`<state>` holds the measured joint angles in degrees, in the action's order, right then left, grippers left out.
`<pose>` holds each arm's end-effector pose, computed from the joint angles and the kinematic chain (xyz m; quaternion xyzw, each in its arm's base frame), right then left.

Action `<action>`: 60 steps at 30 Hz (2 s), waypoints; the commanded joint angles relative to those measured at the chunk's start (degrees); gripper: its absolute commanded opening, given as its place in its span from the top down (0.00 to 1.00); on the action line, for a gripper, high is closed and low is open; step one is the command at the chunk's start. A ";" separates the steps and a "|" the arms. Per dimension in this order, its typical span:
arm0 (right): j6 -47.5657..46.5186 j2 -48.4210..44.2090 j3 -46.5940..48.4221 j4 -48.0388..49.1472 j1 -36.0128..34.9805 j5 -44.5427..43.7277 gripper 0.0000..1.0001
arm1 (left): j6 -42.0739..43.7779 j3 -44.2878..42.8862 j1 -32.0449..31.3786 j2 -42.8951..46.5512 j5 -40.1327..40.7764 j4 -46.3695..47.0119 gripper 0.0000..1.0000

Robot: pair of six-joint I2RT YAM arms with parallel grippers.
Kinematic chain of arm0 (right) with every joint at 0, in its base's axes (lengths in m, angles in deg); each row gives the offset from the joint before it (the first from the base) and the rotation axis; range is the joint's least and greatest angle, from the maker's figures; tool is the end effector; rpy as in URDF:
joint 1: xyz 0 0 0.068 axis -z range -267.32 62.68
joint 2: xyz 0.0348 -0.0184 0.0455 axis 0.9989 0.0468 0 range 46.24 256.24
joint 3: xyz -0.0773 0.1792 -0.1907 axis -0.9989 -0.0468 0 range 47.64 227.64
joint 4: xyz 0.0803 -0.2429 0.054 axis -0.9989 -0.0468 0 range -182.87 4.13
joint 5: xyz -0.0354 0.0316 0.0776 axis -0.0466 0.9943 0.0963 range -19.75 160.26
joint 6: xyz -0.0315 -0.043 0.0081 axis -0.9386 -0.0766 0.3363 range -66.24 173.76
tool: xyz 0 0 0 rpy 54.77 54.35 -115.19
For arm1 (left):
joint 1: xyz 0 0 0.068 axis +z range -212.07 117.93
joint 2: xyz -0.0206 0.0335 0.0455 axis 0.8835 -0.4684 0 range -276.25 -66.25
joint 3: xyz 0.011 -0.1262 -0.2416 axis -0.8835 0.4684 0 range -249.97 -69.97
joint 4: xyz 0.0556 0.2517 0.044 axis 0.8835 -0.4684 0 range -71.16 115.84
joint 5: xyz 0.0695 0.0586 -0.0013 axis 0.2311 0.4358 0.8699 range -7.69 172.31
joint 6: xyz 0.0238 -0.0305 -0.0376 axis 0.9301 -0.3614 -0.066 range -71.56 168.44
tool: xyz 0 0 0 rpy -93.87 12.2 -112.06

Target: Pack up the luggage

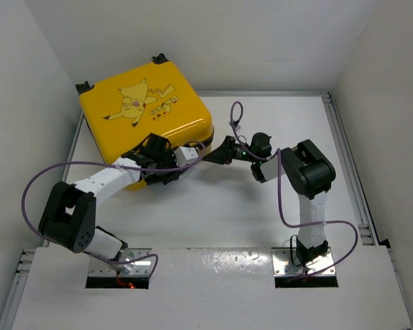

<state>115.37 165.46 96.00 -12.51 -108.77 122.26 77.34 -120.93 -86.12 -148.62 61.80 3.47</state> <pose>0.3450 0.1658 0.1364 -0.0841 0.6925 0.6574 0.2850 0.2586 -0.1292 0.2120 0.4665 0.8125 -0.1561 0.3128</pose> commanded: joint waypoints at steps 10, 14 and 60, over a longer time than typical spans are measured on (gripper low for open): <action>-10.19 -0.13 -0.64 1.78 -0.96 -3.58 0.46 | -1.40 -0.54 -1.00 5.02 -8.14 0.13 1.00; -10.72 1.19 2.78 2.40 -1.31 -2.53 0.46 | -1.40 -0.54 -1.00 5.02 -8.67 0.13 1.00; -8.43 1.38 9.32 1.52 -3.42 -10.78 1.00 | -6.05 -0.38 -1.52 4.58 -3.49 0.13 1.00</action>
<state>108.05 171.65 105.09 -14.56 -113.10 119.29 75.07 -120.69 -86.19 -148.09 62.92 3.60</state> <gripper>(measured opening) 0.009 0.178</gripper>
